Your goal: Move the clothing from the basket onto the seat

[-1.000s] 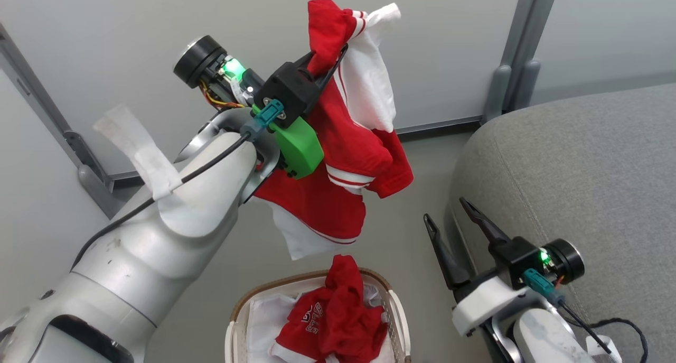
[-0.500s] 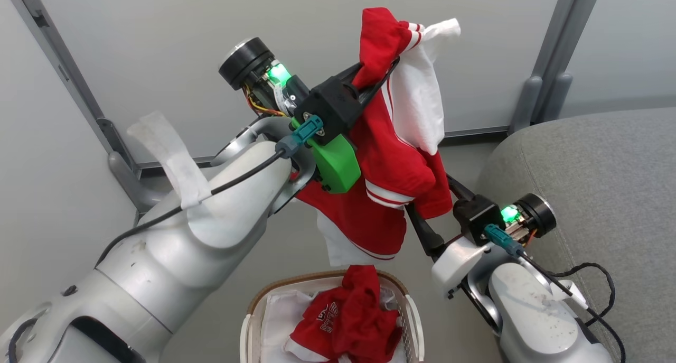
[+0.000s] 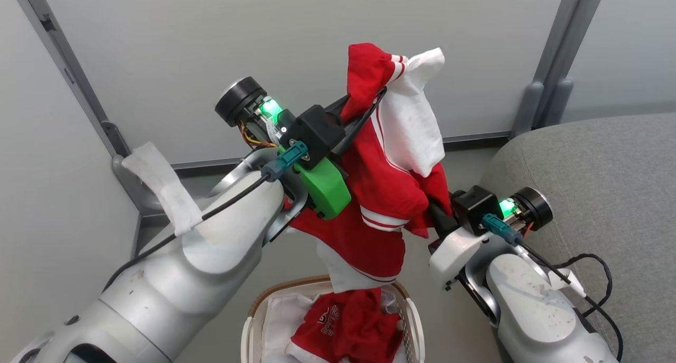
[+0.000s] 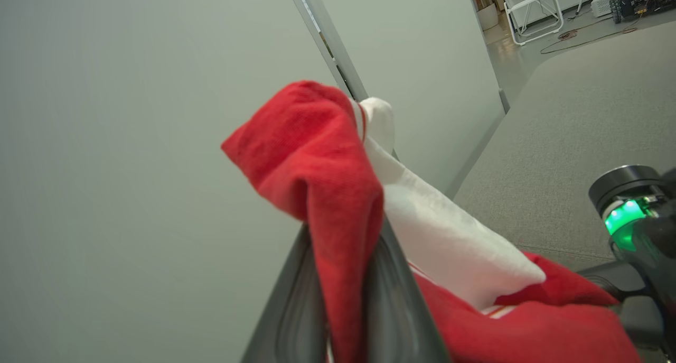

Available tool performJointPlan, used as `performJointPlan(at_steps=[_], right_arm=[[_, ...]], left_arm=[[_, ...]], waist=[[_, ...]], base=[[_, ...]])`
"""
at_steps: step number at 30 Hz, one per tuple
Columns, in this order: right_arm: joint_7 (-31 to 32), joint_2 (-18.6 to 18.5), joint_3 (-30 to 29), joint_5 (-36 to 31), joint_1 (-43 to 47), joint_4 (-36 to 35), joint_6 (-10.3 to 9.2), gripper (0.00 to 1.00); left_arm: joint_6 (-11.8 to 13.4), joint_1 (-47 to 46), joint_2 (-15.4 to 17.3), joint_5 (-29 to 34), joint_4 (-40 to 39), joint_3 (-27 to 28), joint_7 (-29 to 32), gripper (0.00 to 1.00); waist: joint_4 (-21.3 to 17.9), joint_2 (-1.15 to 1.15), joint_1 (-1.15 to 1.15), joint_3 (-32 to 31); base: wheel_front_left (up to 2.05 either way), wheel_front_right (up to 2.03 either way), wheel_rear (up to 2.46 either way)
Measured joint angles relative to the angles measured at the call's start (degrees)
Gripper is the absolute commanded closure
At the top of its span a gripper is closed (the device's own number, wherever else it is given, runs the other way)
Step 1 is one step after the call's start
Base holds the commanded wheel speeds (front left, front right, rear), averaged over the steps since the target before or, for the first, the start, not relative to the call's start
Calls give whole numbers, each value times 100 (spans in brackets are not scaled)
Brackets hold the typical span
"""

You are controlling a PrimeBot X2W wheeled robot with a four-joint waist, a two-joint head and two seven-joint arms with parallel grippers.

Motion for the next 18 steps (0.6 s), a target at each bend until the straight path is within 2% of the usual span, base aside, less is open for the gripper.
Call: performJointPlan(at_steps=[4,6,7,8,18], right_arm=[[0,1,-31,3,11,-88,0,100],[0,0,-46,7,11,-122,0,100],[0,-1,-55,12,10,-148,0,100],[0,0,-64,16,10,-174,0,100],[1,-1,-339,-76,-54,-442,0,100]], left_arm=[[2,182,1,-31,-10,115,0,100],[12,292,2,-71,-16,212,0,51],[12,361,3,-99,-27,265,0,5],[19,452,4,-127,-36,337,-1,0],[152,1771,-54,-234,-66,1048,-3,0]], waist=[[-29,0,0,-4],[-44,0,0,-2],[-52,0,0,2],[-60,0,0,6],[-155,0,0,73]], base=[[0,0,0],[0,0,0],[0,0,0],[0,0,0],[0,0,0]])
